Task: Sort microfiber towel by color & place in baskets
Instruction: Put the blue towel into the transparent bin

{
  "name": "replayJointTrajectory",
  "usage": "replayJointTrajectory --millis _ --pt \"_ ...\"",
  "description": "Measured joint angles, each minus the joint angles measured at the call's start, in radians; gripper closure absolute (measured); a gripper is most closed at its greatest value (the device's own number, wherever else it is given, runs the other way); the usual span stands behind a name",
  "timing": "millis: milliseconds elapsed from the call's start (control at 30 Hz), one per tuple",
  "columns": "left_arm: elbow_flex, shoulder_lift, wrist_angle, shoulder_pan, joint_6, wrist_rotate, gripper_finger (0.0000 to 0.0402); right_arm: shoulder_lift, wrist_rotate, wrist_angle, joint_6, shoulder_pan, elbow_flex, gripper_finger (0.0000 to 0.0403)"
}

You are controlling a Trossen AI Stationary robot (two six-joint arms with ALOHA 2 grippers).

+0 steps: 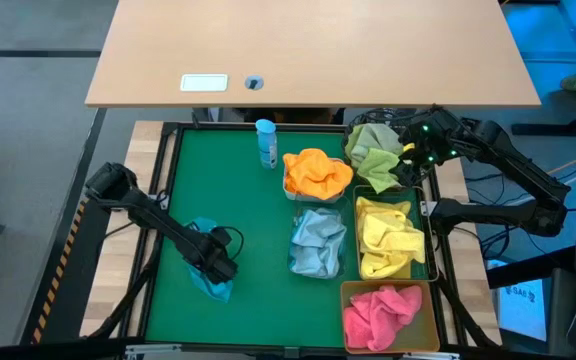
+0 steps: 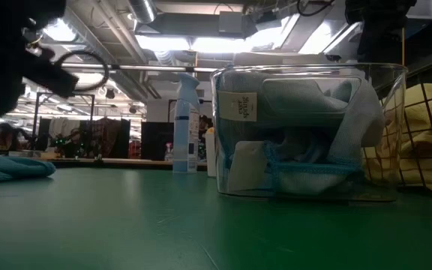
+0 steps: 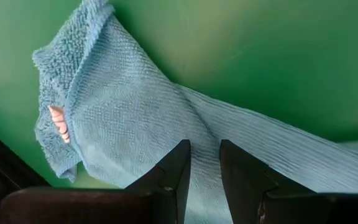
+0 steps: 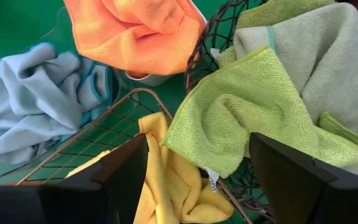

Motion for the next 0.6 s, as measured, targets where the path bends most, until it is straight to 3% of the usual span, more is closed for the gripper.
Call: replayJointTrajectory --millis 367,600 --pt "-0.072 0.044 0.094 0.002 0.0 0.001 0.0323 0.0 0.002 0.0 0.0 0.0 0.0 0.0126" --pt "-0.075 0.045 0.125 0.002 -0.001 0.002 0.0384 -0.015 -0.003 0.0 0.0 0.0 0.0 0.0126"
